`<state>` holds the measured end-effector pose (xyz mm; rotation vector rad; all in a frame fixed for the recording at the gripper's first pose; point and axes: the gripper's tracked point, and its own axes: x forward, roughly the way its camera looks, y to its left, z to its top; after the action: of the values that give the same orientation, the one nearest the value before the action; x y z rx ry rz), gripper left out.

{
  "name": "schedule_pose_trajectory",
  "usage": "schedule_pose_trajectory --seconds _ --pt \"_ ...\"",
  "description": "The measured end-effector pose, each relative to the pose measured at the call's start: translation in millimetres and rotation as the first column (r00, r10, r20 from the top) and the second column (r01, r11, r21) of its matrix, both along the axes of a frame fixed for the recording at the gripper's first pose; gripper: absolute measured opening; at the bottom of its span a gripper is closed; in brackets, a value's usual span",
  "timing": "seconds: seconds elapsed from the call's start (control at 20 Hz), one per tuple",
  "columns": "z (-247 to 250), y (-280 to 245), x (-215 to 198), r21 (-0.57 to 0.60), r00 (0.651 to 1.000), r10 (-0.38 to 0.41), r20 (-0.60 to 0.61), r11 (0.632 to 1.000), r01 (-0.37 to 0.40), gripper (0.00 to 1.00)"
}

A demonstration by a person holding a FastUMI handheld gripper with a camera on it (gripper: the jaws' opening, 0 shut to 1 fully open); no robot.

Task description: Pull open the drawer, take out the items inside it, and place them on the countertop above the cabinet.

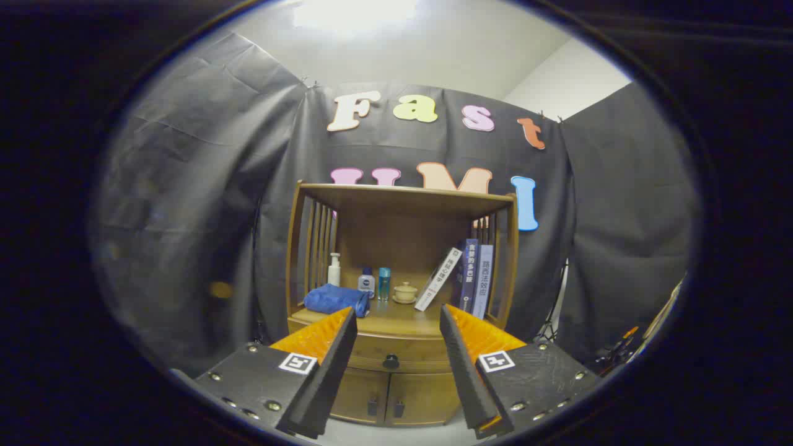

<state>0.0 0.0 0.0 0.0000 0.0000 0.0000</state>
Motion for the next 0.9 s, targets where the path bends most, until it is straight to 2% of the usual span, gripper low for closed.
schedule_pose_trajectory --seconds 0.9 --pt "-4.1 -14.9 9.0 0.036 0.999 -0.041 0.006 0.999 0.040 0.80"
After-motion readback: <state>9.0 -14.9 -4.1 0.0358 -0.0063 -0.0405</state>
